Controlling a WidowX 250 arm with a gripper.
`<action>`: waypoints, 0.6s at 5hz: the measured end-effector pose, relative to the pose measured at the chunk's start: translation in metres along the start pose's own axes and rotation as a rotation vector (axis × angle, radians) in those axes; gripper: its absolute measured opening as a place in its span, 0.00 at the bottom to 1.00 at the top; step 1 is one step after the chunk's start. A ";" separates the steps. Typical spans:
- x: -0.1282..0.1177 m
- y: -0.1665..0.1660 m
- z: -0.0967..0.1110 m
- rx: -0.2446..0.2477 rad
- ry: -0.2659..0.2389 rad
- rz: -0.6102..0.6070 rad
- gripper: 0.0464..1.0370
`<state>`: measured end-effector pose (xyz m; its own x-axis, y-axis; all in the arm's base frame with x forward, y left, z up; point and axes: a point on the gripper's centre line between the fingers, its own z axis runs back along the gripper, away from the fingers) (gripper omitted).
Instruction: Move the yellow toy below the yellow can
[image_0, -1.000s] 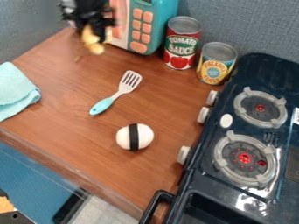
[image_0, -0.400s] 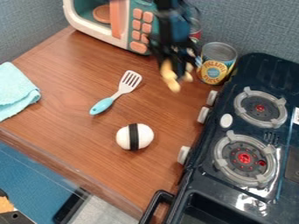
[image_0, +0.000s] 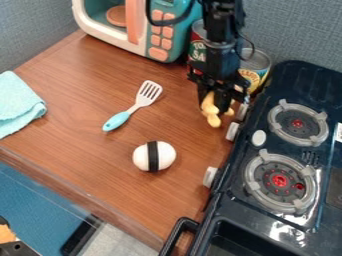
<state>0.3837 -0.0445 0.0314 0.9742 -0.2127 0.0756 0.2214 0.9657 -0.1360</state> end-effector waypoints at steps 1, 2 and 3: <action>0.000 0.000 0.000 0.005 0.000 0.035 0.25; -0.003 0.006 -0.001 0.007 0.006 0.085 0.31; -0.006 0.009 -0.001 0.021 0.023 0.143 0.62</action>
<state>0.3795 -0.0349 0.0284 0.9966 -0.0756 0.0337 0.0792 0.9892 -0.1230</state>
